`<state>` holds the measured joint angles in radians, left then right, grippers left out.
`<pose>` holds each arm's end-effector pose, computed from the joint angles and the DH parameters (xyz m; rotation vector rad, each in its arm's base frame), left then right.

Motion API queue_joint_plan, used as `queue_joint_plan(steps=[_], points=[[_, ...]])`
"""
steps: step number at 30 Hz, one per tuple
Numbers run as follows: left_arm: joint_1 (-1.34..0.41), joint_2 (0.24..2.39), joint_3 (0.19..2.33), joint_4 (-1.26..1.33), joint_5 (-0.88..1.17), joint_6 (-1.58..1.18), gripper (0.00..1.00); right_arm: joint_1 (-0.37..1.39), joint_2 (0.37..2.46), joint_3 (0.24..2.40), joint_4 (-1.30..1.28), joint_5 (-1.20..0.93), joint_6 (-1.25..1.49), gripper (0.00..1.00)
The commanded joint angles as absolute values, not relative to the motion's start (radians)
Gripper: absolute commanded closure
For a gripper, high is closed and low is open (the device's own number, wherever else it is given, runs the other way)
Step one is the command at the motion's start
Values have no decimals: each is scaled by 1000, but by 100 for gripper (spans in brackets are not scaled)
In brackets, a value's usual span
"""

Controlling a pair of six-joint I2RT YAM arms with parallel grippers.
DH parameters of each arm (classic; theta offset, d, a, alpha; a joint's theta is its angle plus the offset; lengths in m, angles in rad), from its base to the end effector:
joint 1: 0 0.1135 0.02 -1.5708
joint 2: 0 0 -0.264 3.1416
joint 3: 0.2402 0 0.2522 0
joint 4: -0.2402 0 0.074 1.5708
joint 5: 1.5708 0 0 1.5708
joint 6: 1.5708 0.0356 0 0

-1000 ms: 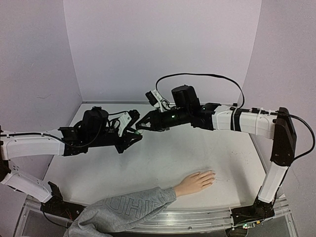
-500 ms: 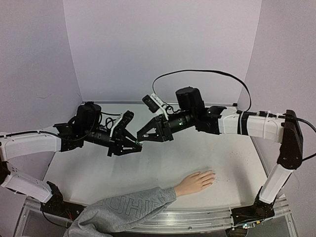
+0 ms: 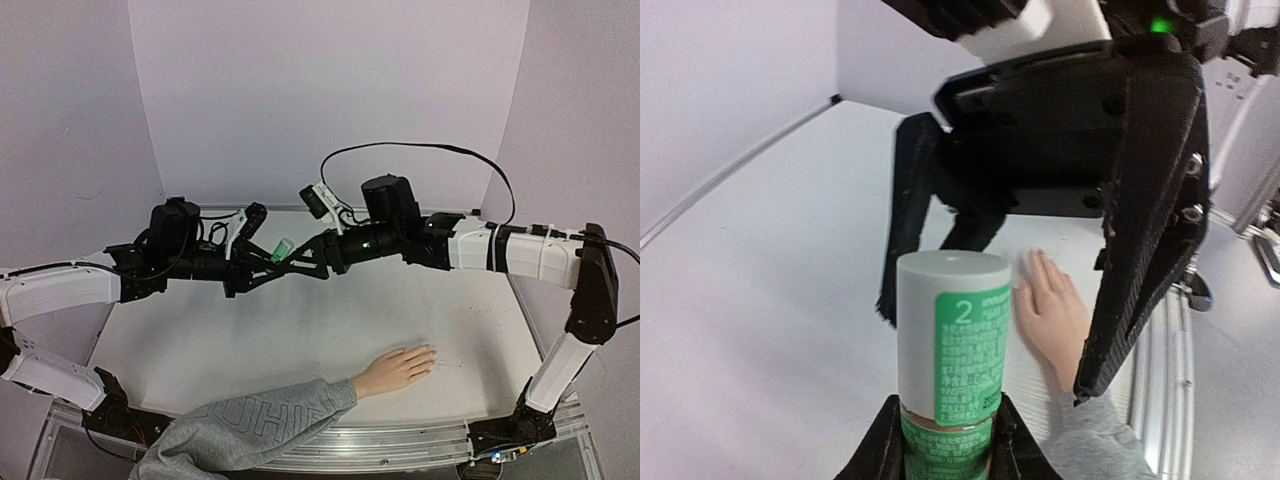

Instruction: Paint the nails

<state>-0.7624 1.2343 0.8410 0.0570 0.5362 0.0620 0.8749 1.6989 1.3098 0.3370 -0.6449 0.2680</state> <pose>0.1905 -0.2071 0.2897 1.1262 1.6294 -0.9751 0.2435 0.3249 0.3326 -1.0347 1.4787 1.3667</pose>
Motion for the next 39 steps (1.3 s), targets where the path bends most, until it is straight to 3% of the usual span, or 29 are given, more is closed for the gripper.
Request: queue_joint_plan(steps=[1,7,22,25,31,35,39], points=[[-768,1182,828,116,257,90,100,867,1686,1333,314,-483,496,25],[-787,1194,830,118,208,95,100,867,1618,1317,311,-388,590,2],[-888,1288,907,121,10,205,100,801,1697,1404,310,-556,571,2],[-896,1295,914,121,-27,210,100,801,1747,1446,310,-597,572,6],[-904,1300,913,123,-46,212,100,808,1806,1465,346,-679,601,26],[-905,1301,908,121,-42,214,100,829,1811,1459,353,-677,598,29],[-906,1299,908,120,-24,194,100,845,1810,1451,361,-669,595,44]])
